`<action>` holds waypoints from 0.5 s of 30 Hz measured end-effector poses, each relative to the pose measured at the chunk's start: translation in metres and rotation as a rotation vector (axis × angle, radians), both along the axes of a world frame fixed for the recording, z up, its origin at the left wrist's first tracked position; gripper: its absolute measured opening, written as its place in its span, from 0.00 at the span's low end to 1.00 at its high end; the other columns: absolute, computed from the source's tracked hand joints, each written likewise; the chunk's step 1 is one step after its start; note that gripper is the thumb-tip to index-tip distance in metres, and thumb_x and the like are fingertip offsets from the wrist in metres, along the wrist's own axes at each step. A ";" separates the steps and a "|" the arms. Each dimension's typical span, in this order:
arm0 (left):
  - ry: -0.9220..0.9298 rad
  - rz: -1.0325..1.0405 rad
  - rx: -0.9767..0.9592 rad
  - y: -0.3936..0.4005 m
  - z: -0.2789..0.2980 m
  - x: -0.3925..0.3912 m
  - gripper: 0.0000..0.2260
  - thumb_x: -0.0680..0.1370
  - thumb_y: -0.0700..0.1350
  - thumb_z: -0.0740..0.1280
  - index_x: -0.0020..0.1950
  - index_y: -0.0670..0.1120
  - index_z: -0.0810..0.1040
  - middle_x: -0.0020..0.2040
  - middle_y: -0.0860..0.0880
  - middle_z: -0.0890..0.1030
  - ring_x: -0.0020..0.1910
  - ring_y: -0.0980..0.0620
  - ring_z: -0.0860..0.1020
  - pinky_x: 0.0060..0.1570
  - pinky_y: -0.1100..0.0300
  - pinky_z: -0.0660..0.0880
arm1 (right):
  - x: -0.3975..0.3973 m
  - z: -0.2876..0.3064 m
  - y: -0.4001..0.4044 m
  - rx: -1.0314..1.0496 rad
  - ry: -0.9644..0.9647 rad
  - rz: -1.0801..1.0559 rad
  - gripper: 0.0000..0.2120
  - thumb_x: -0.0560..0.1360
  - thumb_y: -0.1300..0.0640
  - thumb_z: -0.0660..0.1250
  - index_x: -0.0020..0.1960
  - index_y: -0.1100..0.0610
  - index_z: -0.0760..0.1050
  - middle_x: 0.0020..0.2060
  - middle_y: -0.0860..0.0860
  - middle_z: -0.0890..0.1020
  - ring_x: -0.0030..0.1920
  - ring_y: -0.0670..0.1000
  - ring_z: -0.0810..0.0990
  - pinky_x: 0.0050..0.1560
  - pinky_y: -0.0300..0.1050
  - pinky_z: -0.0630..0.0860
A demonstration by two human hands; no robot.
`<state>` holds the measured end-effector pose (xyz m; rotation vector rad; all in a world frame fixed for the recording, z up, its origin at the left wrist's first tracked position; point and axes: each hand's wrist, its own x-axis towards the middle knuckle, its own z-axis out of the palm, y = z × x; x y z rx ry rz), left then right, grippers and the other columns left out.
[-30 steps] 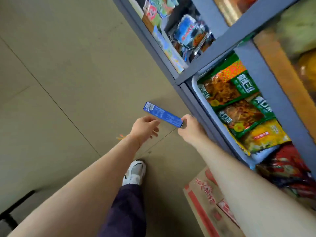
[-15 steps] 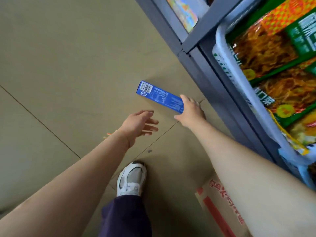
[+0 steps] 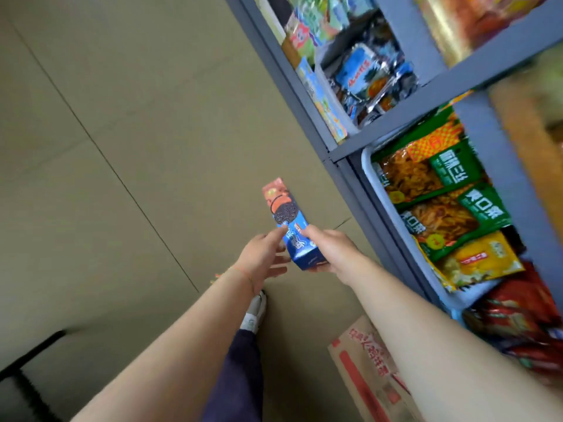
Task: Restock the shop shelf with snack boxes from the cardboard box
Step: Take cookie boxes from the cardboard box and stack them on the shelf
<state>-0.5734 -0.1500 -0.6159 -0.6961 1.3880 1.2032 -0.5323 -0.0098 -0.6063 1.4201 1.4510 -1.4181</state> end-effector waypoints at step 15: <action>0.308 0.238 0.528 0.034 0.434 0.088 0.37 0.69 0.62 0.71 0.73 0.43 0.72 0.69 0.39 0.76 0.71 0.35 0.70 0.73 0.34 0.60 | 0.102 0.472 0.025 0.079 0.549 -0.023 0.14 0.64 0.44 0.73 0.44 0.53 0.81 0.43 0.53 0.85 0.44 0.54 0.84 0.53 0.58 0.81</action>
